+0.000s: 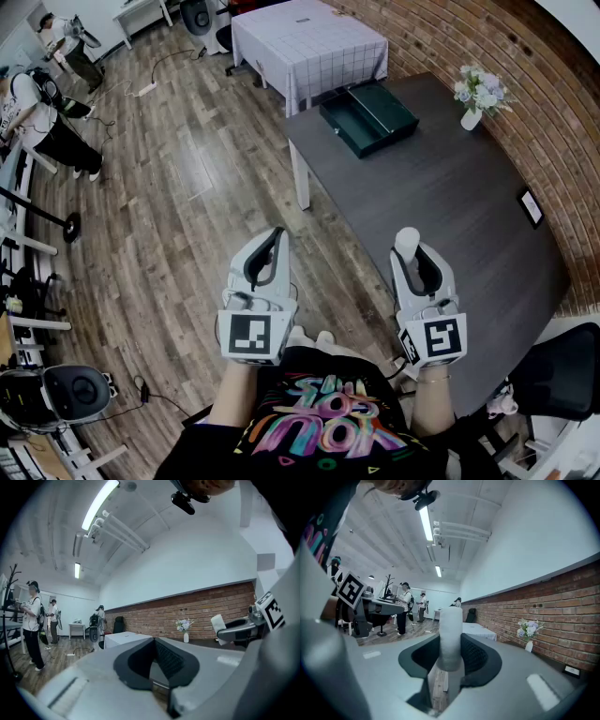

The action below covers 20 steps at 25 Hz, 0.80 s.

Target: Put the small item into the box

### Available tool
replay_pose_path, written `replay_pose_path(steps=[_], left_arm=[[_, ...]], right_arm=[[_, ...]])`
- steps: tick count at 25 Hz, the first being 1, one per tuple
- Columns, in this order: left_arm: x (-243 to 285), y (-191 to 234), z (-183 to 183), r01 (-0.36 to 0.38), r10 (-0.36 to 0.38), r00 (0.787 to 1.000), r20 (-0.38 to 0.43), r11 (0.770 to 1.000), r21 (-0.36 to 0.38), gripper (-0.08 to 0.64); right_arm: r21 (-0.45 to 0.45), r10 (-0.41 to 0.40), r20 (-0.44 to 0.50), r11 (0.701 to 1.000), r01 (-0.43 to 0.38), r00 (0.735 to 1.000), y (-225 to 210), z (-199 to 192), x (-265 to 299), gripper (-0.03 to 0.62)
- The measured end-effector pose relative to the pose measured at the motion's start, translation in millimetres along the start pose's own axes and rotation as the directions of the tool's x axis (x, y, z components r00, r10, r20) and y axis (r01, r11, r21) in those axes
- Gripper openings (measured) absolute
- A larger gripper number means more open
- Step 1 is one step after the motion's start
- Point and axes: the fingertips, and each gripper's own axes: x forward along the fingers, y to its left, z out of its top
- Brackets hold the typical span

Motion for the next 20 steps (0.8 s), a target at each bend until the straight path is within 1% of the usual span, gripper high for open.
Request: replay_pose_path(steps=[6,14,20], left_arm=[[-0.1,-7.9,-2.8,-0.015,0.016,1.0,-0.005,1.0,0.002,0.002],[-6.3,-11.7,-7.8,-0.064,0.064,0.998,-0.011,0.998,0.012,0.002],[9.3,-4.7,-11.0,-0.079,0.079,0.997,-0.022,0.997,0.01,0.002]], right_arm=[[0.004,0.0,0.008,1.0,0.0,1.0,-1.9,-4.4,-2.1,0.133],[0.002,0.06,0.004,0.998,-0.06,0.998,-0.7,-12.4,-1.9,0.133],[0.016,0.085,-0.009,0.996,-0.085,0.996,-4.0,-19.6,16.1,0.133]])
